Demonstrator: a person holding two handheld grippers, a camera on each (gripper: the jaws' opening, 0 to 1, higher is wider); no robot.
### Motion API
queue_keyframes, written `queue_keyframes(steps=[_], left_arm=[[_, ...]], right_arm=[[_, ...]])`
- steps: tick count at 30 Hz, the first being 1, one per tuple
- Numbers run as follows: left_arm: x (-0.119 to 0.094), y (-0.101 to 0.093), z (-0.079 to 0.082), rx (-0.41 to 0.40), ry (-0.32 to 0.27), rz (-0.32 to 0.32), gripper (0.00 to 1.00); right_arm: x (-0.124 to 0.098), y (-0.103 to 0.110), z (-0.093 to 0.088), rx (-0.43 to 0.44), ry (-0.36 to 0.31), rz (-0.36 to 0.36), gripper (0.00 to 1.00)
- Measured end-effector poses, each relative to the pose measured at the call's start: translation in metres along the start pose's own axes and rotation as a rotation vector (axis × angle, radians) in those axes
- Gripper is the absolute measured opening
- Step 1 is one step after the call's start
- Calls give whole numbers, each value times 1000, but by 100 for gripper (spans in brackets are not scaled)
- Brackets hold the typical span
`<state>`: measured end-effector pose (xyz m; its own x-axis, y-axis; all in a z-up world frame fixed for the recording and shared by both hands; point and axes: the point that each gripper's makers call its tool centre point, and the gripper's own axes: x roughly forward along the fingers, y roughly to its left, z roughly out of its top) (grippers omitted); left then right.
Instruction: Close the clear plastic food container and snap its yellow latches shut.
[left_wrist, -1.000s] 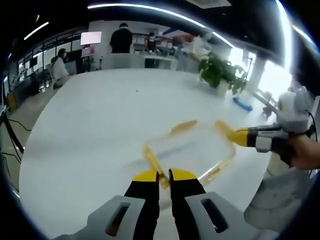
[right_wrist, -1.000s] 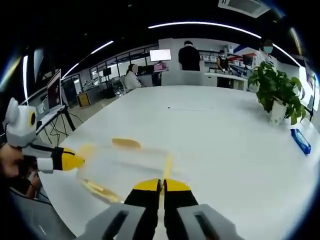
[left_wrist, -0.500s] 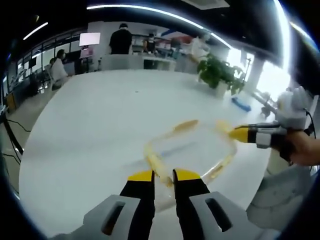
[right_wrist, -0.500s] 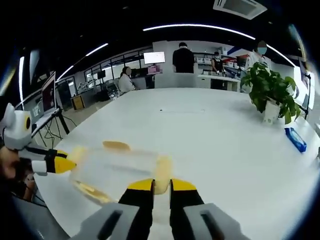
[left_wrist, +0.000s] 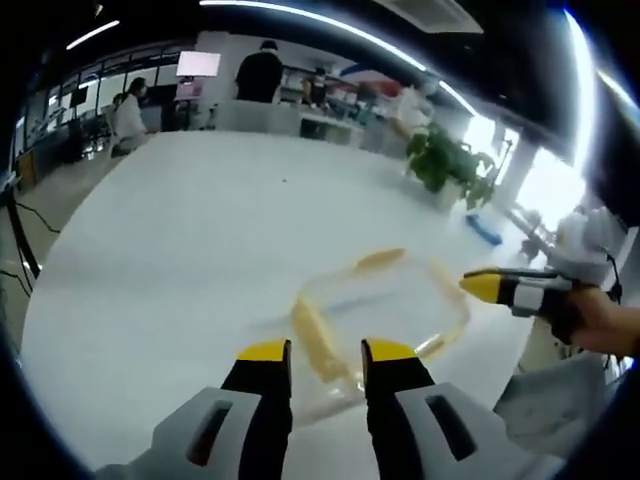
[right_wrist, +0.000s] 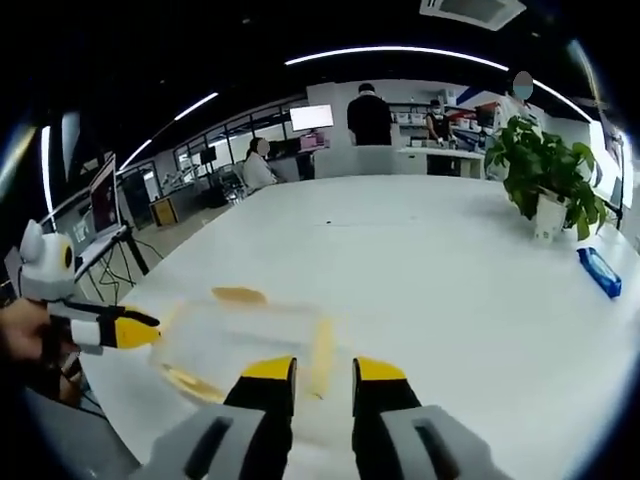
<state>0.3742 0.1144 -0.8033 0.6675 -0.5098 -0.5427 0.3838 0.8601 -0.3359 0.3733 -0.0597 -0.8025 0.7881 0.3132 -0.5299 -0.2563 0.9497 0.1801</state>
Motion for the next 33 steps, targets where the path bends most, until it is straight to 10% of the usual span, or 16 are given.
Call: queue_keyframes(steps=[15,33], left_arm=[[14,-4,-9,-115,47,-47,30],[16,-8,-10,-51,117,-46,23]], right_arm=[[15,19,-9,124,88,167,30],[22,16,-12,141,200,210,29]])
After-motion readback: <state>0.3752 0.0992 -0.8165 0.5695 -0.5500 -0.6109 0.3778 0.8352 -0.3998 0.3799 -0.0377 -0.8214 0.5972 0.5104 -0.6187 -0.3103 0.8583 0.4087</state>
